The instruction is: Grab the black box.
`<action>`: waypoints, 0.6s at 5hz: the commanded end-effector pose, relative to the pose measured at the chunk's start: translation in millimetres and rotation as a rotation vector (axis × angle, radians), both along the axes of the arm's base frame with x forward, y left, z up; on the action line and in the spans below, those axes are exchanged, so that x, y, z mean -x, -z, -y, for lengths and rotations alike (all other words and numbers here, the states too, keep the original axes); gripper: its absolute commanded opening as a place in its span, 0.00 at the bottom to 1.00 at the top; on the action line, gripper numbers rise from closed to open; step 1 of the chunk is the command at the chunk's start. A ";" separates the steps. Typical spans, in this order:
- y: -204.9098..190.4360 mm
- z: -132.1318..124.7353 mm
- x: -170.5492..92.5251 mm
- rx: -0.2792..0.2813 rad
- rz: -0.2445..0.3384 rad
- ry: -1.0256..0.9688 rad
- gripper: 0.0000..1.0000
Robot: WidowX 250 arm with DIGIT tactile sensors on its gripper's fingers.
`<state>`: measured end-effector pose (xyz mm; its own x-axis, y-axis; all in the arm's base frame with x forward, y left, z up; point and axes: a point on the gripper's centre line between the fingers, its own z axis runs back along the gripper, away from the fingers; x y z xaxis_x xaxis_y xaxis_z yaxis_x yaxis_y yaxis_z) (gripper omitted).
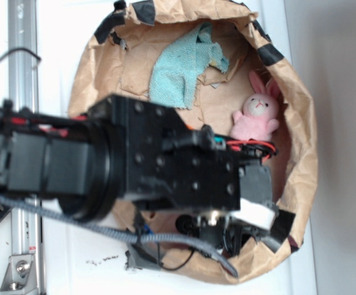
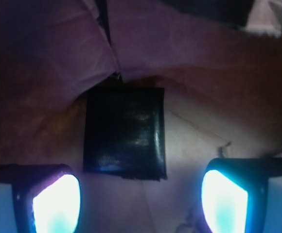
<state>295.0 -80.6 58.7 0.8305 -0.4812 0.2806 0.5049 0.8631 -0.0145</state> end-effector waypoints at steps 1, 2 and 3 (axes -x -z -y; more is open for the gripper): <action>6.8 23.8 -10.7 0.033 0.020 0.024 1.00; 12.7 18.0 -17.9 0.026 0.024 0.013 1.00; 9.7 0.7 -35.0 0.033 0.066 -0.028 1.00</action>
<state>312.9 -80.1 32.1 0.8420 -0.4573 0.2861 0.4885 0.8714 -0.0447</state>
